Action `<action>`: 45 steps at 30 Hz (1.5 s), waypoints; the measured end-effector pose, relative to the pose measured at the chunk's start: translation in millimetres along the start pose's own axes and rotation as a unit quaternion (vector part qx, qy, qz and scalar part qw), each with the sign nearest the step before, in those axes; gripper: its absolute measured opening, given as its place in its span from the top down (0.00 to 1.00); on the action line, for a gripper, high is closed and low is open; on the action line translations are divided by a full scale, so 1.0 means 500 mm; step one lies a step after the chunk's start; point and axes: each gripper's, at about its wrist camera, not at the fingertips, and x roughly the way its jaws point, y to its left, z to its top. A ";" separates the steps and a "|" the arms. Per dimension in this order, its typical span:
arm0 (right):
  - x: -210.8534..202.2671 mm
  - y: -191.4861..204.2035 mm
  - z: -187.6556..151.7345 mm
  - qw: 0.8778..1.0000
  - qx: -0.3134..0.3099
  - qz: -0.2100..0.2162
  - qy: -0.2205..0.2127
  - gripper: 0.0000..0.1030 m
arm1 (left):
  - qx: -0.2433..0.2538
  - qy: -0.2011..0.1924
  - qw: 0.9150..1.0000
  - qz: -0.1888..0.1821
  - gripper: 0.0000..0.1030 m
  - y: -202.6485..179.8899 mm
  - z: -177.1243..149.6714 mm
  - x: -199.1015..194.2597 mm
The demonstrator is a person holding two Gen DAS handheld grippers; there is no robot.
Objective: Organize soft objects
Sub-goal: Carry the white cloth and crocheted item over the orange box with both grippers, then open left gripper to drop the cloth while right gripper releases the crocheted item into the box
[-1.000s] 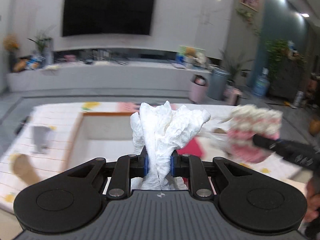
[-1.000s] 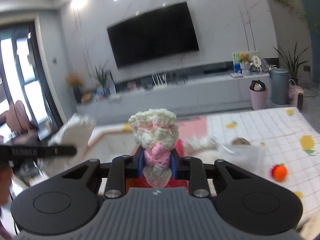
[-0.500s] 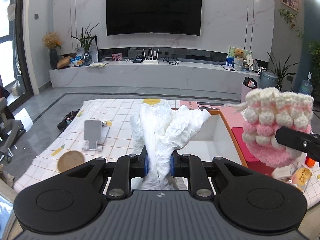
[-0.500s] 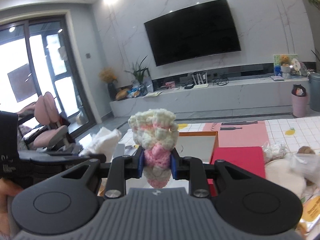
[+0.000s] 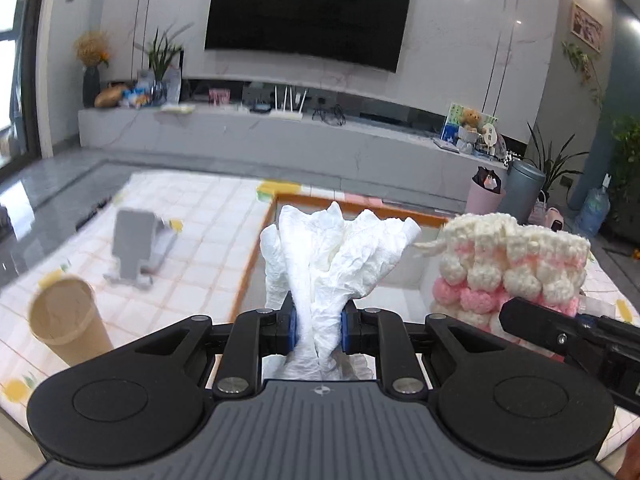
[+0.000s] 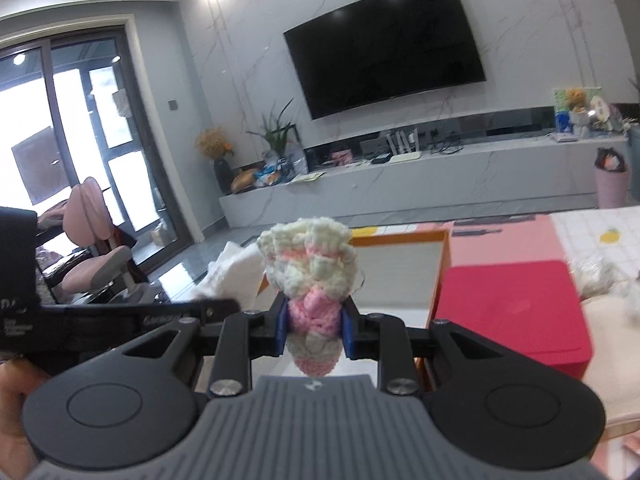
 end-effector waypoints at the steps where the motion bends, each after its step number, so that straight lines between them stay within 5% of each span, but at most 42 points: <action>1: 0.004 -0.003 -0.005 1.000 0.003 0.004 0.001 0.76 | -0.001 0.011 1.000 0.006 0.79 0.000 -0.006 0.010; 7: 0.009 -0.011 -0.015 1.000 -0.001 0.020 0.000 0.76 | 0.083 0.065 0.988 0.113 0.78 -0.033 -0.038 0.050; 12: 0.016 -0.027 -0.018 0.999 0.027 0.024 -0.011 0.76 | 0.159 0.080 0.969 0.169 0.54 -0.082 -0.054 0.047; 14: 0.014 -0.028 -0.017 0.999 0.031 0.028 -0.015 0.76 | 0.170 0.074 0.967 0.173 0.34 -0.096 -0.057 0.041; 19: 0.009 -0.026 -0.018 0.999 0.027 0.020 -0.017 0.76 | 0.163 0.076 0.972 0.151 0.15 -0.106 -0.050 0.022; 31: 0.002 0.009 -0.012 1.000 0.018 0.025 0.002 0.76 | 0.043 0.087 0.992 0.082 0.15 -0.018 0.012 -0.038; 35: 0.006 0.018 -0.010 0.999 0.041 0.028 0.018 0.76 | 0.020 0.062 0.989 0.133 0.15 0.005 0.035 -0.075; 39: 0.010 0.017 0.005 0.996 0.074 0.037 0.033 0.76 | 0.048 0.026 0.983 0.173 0.15 0.021 0.048 -0.110; 45: 0.039 0.044 0.014 0.990 0.119 0.039 0.062 0.76 | 0.023 0.065 0.987 0.144 0.16 0.073 0.038 -0.082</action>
